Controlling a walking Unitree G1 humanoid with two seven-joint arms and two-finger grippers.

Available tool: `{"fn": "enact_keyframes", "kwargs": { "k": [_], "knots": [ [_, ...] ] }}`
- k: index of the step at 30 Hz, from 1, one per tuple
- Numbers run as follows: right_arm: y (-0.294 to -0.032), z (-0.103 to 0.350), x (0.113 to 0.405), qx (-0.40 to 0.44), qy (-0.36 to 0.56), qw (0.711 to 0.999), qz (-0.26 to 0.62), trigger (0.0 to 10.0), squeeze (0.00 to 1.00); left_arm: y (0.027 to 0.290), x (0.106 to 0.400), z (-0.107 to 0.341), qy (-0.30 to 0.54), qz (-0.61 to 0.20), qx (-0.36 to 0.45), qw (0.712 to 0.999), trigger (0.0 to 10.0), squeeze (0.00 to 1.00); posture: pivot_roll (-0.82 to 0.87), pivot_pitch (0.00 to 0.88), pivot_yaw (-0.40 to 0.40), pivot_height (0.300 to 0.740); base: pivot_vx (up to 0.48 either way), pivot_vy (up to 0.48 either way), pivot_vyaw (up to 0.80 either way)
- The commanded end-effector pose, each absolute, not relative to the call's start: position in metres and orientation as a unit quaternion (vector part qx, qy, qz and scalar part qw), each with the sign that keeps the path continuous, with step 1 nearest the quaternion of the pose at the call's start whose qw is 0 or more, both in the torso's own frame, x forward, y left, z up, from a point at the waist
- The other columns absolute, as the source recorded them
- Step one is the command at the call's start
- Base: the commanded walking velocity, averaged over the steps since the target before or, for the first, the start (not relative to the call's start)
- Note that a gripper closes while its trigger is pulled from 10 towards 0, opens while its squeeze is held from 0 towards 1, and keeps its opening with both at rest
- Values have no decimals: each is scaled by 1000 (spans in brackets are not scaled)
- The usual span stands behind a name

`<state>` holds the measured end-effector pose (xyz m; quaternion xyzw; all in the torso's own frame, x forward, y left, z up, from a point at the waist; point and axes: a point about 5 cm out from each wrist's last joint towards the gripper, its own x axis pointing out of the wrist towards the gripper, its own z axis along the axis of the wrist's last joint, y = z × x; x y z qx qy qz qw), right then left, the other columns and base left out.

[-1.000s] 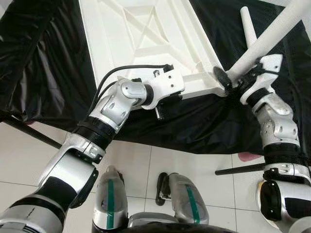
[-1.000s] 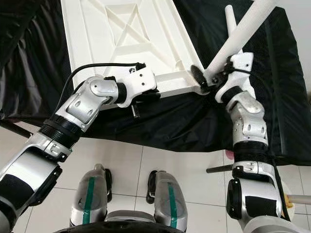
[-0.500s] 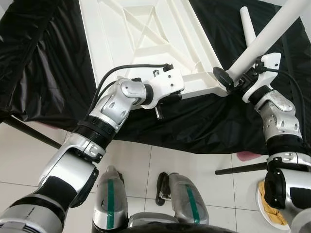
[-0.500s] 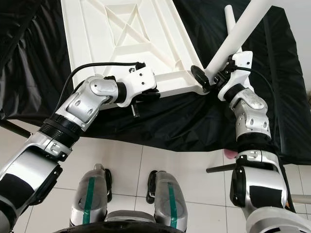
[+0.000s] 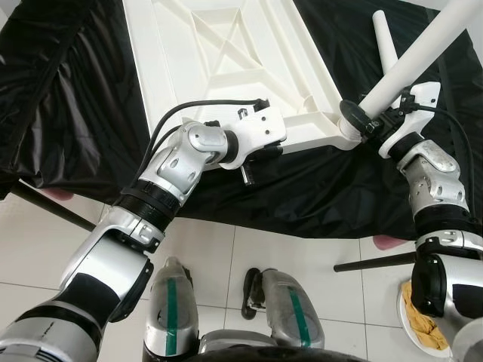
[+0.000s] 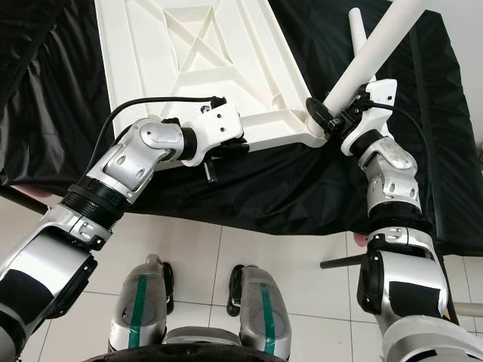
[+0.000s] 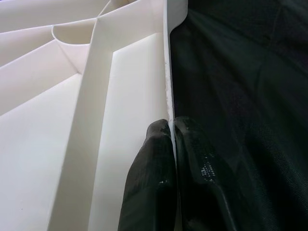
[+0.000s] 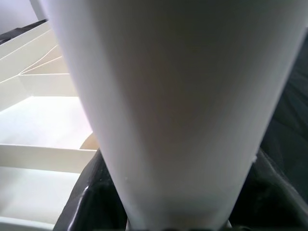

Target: Building children table

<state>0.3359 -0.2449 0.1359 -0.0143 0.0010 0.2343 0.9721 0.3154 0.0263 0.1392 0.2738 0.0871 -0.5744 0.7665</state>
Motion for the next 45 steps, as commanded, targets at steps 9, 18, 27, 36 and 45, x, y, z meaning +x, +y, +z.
{"fn": "enact_keyframes", "kwargs": {
  "k": [9, 18, 27, 36, 45],
  "knots": [
    [-248, 135, 338, 12, 6, 982, 189, 10000, 0, 25, 313, 136, 91, -580, 275, 761, 10000, 0, 72, 28, -62, 740, 0, 0, 0],
    [-243, 140, 342, 2, -5, 993, 120, 10000, 0, 23, 312, 135, 91, -582, 273, 761, 10000, 0, 67, 30, -68, 740, 0, 0, 0],
    [-226, 147, 338, 17, -36, 997, 68, 10000, 0, 21, 312, 135, 90, -583, 271, 761, 10000, 0, 67, 31, -76, 740, 0, 0, 0],
    [-229, 144, 333, 36, -24, 994, -96, 10000, 0, 20, 311, 135, 90, -584, 269, 761, 10000, 0, 66, 30, -86, 740, 0, 0, 0],
    [-223, 140, 324, 49, -17, 975, -216, 10000, 0, 18, 309, 133, 89, -585, 269, 760, 10000, 0, 67, 19, -93, 740, 0, 0, 0]
  ]
}}
